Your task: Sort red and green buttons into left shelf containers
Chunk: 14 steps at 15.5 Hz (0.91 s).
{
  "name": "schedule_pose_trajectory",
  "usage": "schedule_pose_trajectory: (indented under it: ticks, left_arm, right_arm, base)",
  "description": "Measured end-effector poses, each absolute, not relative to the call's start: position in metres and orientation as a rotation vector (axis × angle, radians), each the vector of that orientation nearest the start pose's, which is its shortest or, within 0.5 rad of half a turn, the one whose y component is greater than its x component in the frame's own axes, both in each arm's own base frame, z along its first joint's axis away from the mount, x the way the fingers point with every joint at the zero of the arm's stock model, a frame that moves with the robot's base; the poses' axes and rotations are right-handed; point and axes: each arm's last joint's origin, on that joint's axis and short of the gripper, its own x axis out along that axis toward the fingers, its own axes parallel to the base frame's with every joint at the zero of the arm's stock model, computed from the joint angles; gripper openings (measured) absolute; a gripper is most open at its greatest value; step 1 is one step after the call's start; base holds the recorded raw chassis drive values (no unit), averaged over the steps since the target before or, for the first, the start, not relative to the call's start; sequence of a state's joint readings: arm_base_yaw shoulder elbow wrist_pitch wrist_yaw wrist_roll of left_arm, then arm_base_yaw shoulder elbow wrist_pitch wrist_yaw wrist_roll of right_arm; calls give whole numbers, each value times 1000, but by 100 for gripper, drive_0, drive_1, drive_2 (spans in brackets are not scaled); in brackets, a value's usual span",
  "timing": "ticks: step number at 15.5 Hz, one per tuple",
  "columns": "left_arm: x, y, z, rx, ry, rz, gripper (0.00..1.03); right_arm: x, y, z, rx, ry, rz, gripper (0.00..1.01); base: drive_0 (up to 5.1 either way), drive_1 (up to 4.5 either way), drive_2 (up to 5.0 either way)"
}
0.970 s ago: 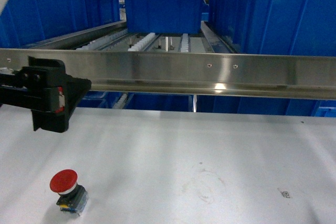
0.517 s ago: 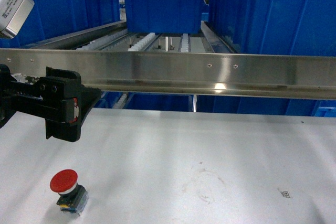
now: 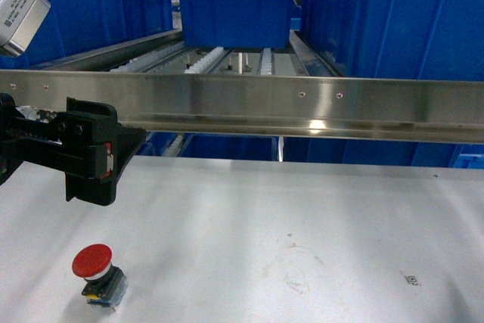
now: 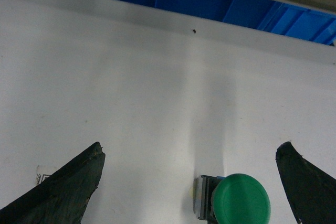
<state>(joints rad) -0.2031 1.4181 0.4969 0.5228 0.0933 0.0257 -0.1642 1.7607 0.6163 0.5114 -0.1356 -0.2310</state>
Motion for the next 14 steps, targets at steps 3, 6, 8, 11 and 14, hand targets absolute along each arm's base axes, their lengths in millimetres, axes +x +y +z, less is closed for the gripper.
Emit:
schedule_pose_trajectory:
  ticks: [3, 6, 8, 11, 14]
  left_arm:
    - [259, -56, 168, 48, 395, -298, 98]
    - [259, -56, 168, 48, 395, -298, 98]
    - [259, -56, 168, 48, 395, -298, 98]
    - [259, -56, 168, 48, 395, -298, 98]
    - [259, -56, 168, 48, 395, -298, 98]
  right_arm:
    - [322, -57, 94, -128, 696, 35, 98]
    - [332, -72, 86, -111, 758, 3, 98]
    - [331, -73, 83, -104, 774, 4, 98]
    - [332, -74, 61, -93, 840, 13, 98]
    - [337, -76, 50, -100, 872, -1, 98]
  base:
    - [0, 0, 0]
    - [0, 0, 0]
    - [0, 0, 0]
    - [0, 0, 0]
    - [0, 0, 0]
